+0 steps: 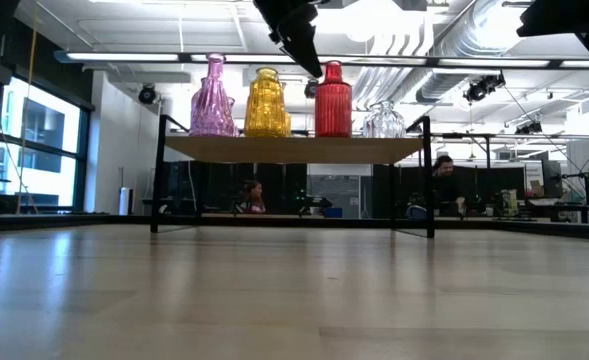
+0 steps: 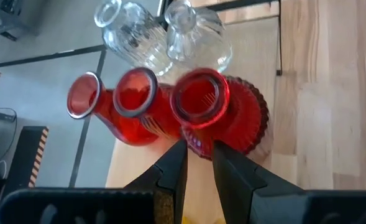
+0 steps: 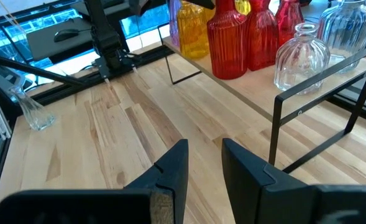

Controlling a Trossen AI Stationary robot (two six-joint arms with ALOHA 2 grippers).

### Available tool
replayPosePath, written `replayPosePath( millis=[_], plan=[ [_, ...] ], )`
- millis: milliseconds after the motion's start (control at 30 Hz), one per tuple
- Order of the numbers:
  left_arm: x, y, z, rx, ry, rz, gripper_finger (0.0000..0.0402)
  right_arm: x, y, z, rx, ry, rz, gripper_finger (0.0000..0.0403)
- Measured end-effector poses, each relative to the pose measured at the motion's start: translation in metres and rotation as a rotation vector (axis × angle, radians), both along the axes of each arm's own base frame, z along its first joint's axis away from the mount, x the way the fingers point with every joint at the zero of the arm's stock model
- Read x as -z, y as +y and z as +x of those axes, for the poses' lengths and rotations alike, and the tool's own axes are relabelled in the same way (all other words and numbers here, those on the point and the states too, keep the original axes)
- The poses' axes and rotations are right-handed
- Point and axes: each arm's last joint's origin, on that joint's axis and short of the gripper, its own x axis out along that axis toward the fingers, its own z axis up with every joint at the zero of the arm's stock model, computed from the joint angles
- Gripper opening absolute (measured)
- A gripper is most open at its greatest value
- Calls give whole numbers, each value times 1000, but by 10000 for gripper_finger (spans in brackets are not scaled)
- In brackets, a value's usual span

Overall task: Sort vases onto shelf
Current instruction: Put the transparent vase on the shelf aligned with the other transparent vases

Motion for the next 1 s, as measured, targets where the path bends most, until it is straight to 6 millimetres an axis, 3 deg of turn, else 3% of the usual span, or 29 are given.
replayPosePath(
  millis=[333, 533, 1000],
  plan=[
    [-14, -13, -19, -48, 59, 83, 67, 0, 0, 0, 2, -3, 5, 81],
    [-30, -30, -38, -52, 54, 52, 67, 0, 0, 0, 12, -13, 28, 81],
    [-65, -83, -111, -96, 57, -112, 67, -1, 1, 1, 47, -59, 129, 81]
  ],
)
